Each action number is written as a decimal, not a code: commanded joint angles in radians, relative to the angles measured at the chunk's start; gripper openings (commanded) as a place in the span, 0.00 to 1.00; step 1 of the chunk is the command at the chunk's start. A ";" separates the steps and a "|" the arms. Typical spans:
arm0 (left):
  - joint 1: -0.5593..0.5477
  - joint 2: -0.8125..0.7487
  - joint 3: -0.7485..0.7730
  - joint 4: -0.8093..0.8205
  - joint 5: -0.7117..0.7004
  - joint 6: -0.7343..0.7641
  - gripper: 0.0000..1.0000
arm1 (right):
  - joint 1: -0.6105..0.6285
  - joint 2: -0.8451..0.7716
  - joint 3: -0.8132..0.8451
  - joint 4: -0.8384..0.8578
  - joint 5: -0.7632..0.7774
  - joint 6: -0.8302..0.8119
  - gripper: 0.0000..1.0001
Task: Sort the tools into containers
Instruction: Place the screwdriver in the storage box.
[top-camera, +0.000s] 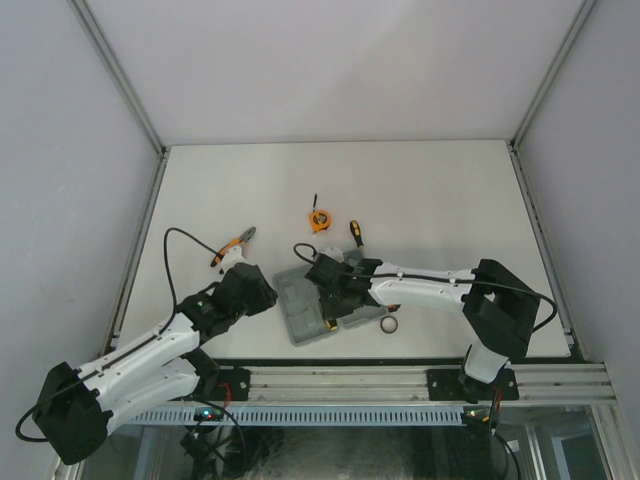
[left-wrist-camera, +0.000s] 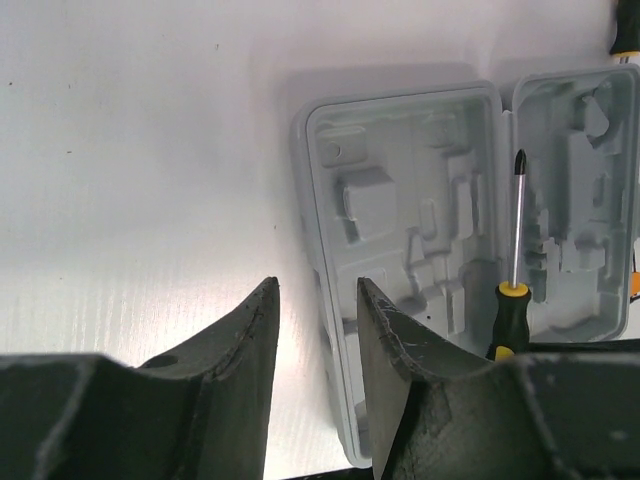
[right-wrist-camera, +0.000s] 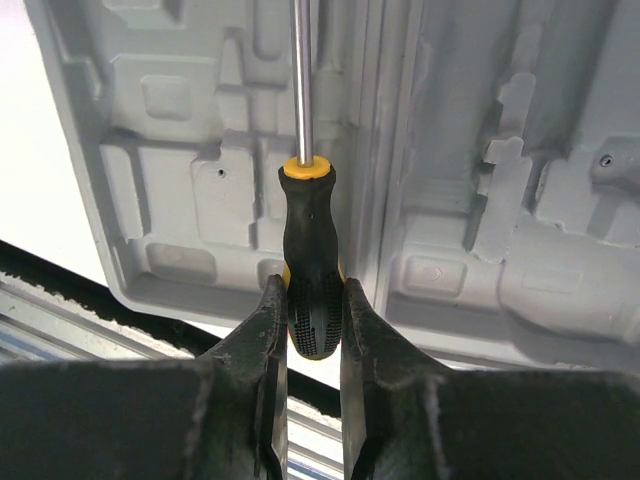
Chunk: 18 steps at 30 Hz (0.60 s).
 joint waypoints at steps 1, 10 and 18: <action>0.006 -0.002 -0.009 0.042 -0.008 0.027 0.41 | -0.007 0.020 0.042 0.021 0.017 -0.005 0.04; 0.006 0.005 -0.008 0.042 -0.003 0.024 0.42 | -0.005 0.054 0.042 0.018 0.020 0.004 0.09; 0.006 0.013 -0.004 0.042 0.000 0.024 0.43 | -0.003 0.054 0.043 -0.009 0.035 0.014 0.18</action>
